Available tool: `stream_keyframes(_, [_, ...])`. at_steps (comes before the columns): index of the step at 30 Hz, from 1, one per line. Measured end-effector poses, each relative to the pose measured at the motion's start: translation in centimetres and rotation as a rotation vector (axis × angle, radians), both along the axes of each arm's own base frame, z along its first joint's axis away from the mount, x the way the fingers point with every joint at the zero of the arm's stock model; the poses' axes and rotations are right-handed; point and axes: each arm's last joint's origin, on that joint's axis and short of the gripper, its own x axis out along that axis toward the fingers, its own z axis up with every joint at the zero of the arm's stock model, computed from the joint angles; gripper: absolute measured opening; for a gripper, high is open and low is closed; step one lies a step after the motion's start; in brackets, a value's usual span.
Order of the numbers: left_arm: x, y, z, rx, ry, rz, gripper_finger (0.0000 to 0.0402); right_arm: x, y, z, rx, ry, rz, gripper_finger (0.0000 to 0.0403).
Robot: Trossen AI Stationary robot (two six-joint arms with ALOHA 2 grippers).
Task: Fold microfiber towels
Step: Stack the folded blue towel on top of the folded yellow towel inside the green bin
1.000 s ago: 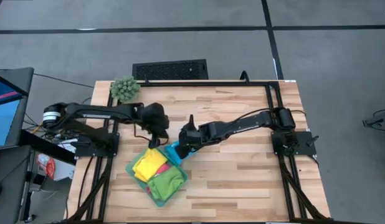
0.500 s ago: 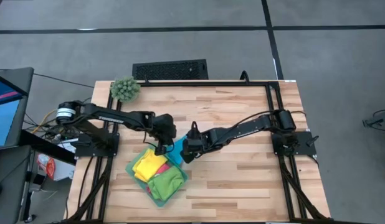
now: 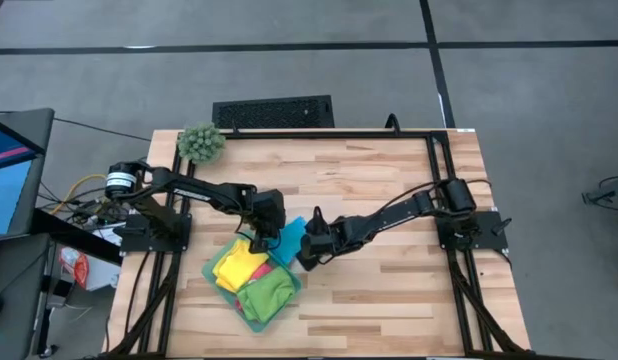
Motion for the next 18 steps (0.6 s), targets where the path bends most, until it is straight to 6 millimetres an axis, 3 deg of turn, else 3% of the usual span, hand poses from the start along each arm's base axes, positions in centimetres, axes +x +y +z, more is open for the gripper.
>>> stream_keyframes(5, [0.0,0.0,0.0,-0.004,-0.005,-0.010,0.0000,0.1,0.0,0.2,-0.012,-0.007,0.046,0.0178])
stream_keyframes(11, [0.0,0.0,0.1,0.000,-0.009,-0.018,0.0000,1.9,1.1,3.7,-0.133,-0.255,0.150,0.0173])
stream_keyframes(14, [0.0,0.0,0.0,0.001,-0.009,-0.022,0.0000,2.3,1.8,2.5,-0.141,-0.255,0.183,0.0164])
stream_keyframes(18, [0.0,0.0,0.0,0.003,-0.003,-0.027,0.0000,1.1,1.4,1.3,-0.166,-0.107,0.119,0.0146])
